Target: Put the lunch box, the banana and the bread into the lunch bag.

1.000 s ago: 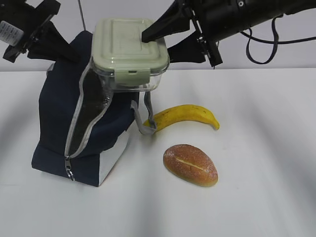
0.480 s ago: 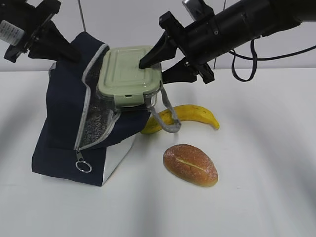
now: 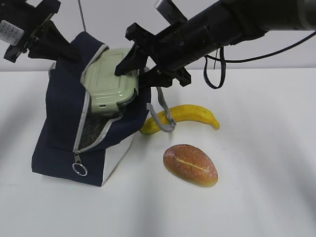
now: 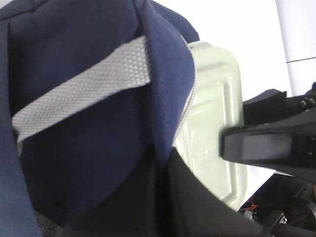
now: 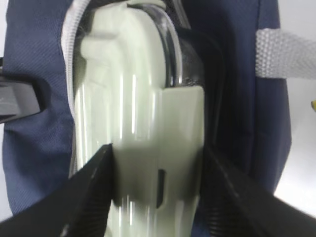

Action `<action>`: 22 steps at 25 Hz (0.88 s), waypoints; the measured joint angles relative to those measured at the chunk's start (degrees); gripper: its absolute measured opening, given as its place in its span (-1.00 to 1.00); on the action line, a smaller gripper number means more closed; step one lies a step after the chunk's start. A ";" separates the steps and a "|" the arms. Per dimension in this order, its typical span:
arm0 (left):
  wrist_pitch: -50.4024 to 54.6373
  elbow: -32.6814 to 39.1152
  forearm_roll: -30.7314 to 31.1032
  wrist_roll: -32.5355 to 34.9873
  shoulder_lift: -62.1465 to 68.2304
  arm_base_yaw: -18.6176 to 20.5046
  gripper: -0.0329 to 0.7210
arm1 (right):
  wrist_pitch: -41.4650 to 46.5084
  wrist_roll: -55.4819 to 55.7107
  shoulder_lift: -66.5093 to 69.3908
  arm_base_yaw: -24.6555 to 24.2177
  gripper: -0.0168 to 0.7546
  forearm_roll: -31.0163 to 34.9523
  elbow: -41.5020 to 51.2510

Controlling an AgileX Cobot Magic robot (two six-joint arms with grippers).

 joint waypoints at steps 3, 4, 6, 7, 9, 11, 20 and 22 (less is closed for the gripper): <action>0.00 0.00 0.00 0.00 0.00 0.00 -0.91 | -0.22 0.52 0.87 0.54 0.02 -0.11 -0.93; 0.00 0.00 0.00 0.00 0.00 0.00 -0.91 | -0.36 0.68 1.41 0.79 0.02 -0.26 -1.38; -0.02 0.00 0.00 0.00 0.00 0.00 -0.91 | -0.69 1.13 2.75 1.62 0.02 -0.42 -2.52; -0.01 0.00 0.00 0.00 0.00 0.00 -0.91 | -0.69 1.54 3.62 2.29 0.02 -0.54 -3.36; 0.04 0.00 0.00 0.00 0.00 0.00 -0.91 | -0.79 2.24 5.36 3.49 0.02 -0.84 -5.02; 0.04 0.00 0.06 0.00 0.00 0.00 -0.91 | -0.79 2.68 6.99 4.56 0.02 -1.12 -6.45; -0.08 0.00 -0.25 0.00 0.71 0.00 -0.91 | -1.27 5.48 10.46 5.73 0.02 -3.01 -9.22; -0.12 0.00 -0.49 0.00 1.26 0.00 -0.91 | -2.21 5.48 10.46 6.34 0.02 -3.01 -9.26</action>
